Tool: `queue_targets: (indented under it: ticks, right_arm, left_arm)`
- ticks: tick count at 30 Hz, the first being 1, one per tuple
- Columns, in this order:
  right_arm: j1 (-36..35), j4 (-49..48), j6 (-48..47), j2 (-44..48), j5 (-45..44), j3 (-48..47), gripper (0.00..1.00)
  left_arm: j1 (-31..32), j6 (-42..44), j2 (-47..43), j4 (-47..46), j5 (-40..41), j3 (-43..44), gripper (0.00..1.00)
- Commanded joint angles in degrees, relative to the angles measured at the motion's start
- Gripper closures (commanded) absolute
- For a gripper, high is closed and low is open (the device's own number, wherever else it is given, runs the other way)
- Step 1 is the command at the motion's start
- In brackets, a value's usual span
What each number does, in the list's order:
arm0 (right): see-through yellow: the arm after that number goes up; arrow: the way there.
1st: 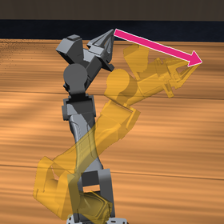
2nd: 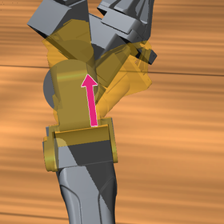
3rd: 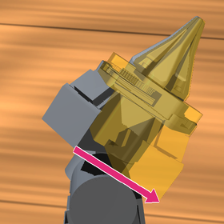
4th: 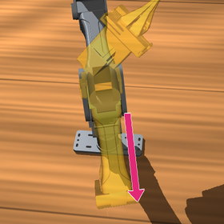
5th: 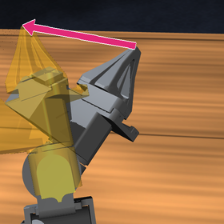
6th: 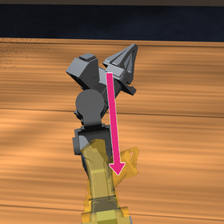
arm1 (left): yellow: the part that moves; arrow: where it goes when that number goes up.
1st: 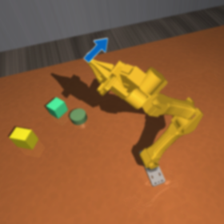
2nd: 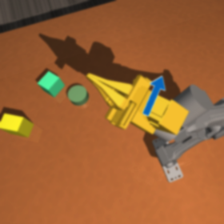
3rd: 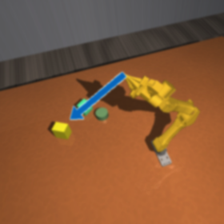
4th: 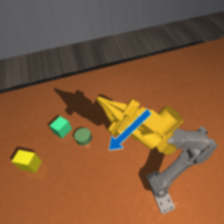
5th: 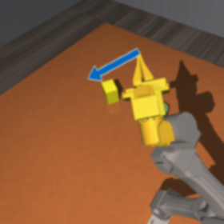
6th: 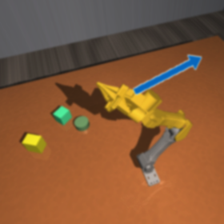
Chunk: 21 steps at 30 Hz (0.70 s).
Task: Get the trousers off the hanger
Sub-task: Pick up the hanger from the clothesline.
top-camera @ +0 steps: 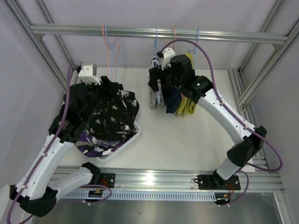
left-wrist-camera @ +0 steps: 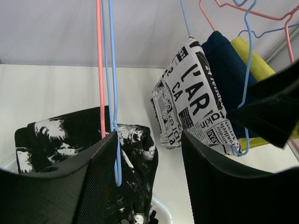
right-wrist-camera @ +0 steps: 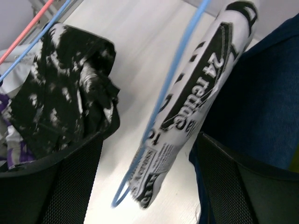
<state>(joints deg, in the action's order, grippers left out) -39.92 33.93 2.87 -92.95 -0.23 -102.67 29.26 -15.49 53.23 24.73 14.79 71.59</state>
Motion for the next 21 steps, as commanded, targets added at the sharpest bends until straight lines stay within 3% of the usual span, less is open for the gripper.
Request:
queue_targets:
  ticks: [1, 4, 8, 21]
  right_arm:
    - [3.3, -7.6, -0.3, -2.4, 3.0, -2.4, 0.14]
    - [7.7, -11.9, 3.4, -5.1, 11.6, -2.7, 0.14]
    - [12.5, -18.5, 9.5, -7.1, 27.8, -2.9, 0.22]
    - [12.9, -39.3, 19.0, -1.5, 39.0, 7.7, 0.28]
  left_arm:
    - [0.4, -0.3, -0.4, -1.6, 0.1, -0.3, 0.39]
    - [0.5, -0.6, 0.0, -1.4, -0.5, -0.1, 0.39]
    - [0.3, -0.7, 0.1, -0.6, -1.2, 0.5, 0.39]
    - [-0.8, -1.3, 1.4, 0.0, -2.6, 0.8, 0.39]
